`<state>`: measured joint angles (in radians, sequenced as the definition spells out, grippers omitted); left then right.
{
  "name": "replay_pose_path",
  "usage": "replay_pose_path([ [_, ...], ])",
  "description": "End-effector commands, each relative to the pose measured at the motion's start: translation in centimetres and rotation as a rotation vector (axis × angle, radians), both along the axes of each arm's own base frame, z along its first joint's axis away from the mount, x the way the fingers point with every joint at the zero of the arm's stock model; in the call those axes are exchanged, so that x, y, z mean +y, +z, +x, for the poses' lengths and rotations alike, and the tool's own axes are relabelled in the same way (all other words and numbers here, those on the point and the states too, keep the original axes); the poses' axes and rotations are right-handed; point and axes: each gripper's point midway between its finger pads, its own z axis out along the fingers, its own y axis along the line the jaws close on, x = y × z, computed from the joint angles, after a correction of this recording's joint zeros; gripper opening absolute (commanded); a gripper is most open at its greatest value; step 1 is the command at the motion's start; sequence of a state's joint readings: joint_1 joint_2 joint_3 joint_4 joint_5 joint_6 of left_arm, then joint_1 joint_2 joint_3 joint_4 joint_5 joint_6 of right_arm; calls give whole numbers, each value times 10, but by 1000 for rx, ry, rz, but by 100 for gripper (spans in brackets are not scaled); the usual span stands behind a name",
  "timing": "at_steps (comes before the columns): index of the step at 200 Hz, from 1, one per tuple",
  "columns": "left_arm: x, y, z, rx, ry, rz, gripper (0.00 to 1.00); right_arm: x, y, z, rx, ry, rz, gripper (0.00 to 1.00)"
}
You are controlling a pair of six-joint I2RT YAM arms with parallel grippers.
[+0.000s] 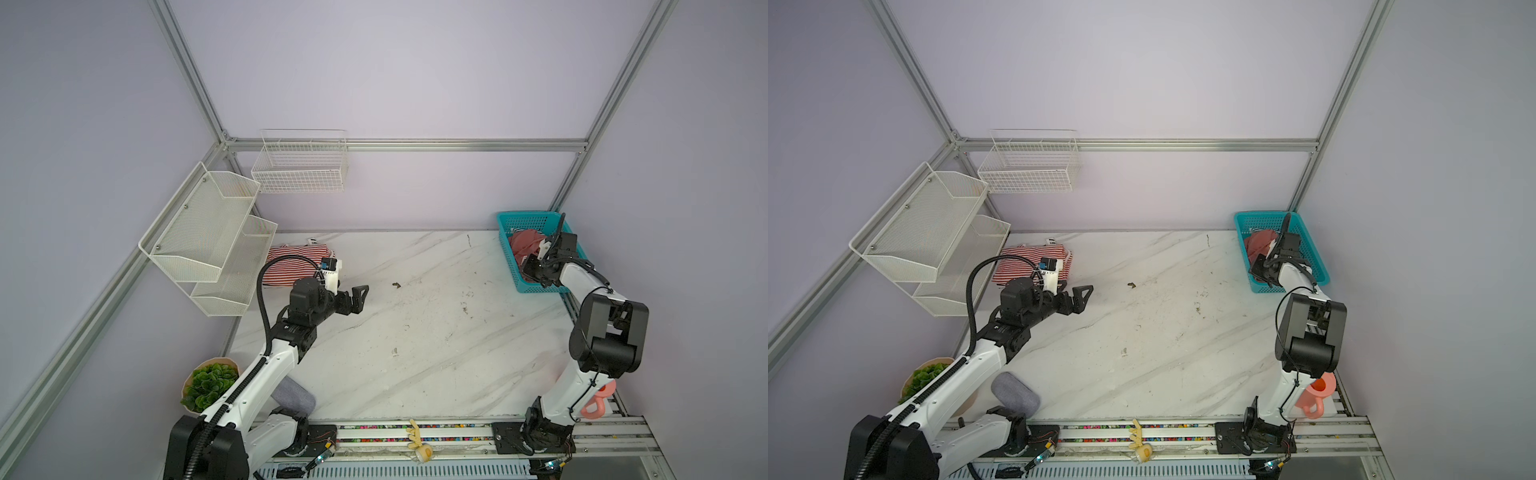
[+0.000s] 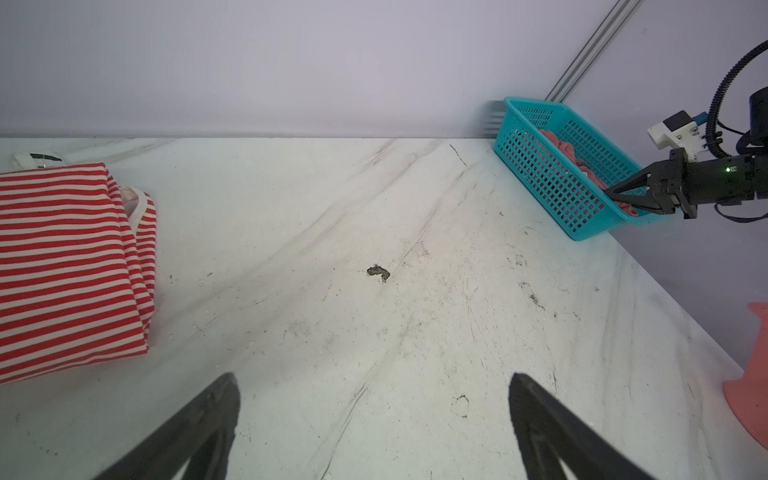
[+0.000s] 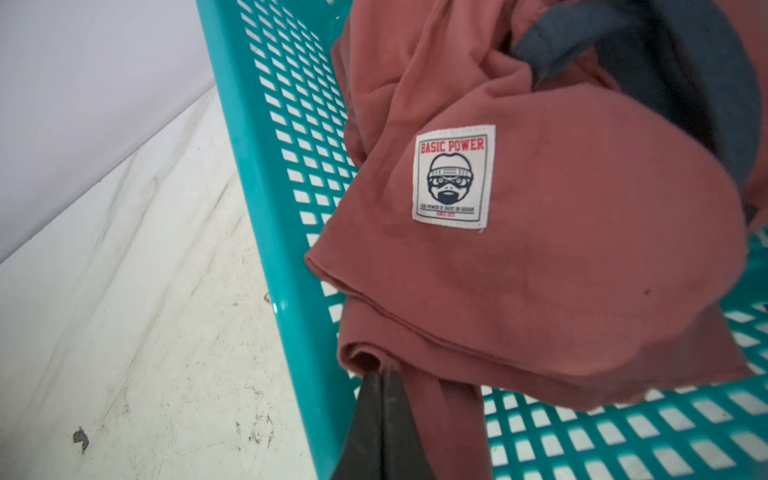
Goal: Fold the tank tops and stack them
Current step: 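Lift the pink tank top high out of the basket with the right gripper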
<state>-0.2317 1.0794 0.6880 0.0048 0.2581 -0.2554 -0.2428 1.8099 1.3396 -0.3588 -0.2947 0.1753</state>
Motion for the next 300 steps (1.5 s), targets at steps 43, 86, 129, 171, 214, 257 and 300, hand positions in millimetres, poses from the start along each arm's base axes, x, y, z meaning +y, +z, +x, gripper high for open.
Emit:
replay_pose_path([
  [43,-5,43,0,-94,-13,-46,100,-3,93,-8,-190,-7,-55,0],
  [86,-7,49,3,-104,-15,-60,100,15,203,-28,-483,29,-52,0],
  [129,-9,59,4,-119,-13,-92,100,38,333,-58,-814,90,-30,0],
  [171,-7,74,1,-154,-5,-111,100,77,449,-102,-1126,251,64,0],
  [214,-3,95,-5,-211,9,-134,100,120,530,-142,-1327,453,139,0],
  [257,-3,114,-9,-251,9,-179,100,173,576,-168,-1444,665,245,0],
  [300,-5,133,-17,-293,-6,-210,100,218,570,-147,-1426,773,379,0],
])
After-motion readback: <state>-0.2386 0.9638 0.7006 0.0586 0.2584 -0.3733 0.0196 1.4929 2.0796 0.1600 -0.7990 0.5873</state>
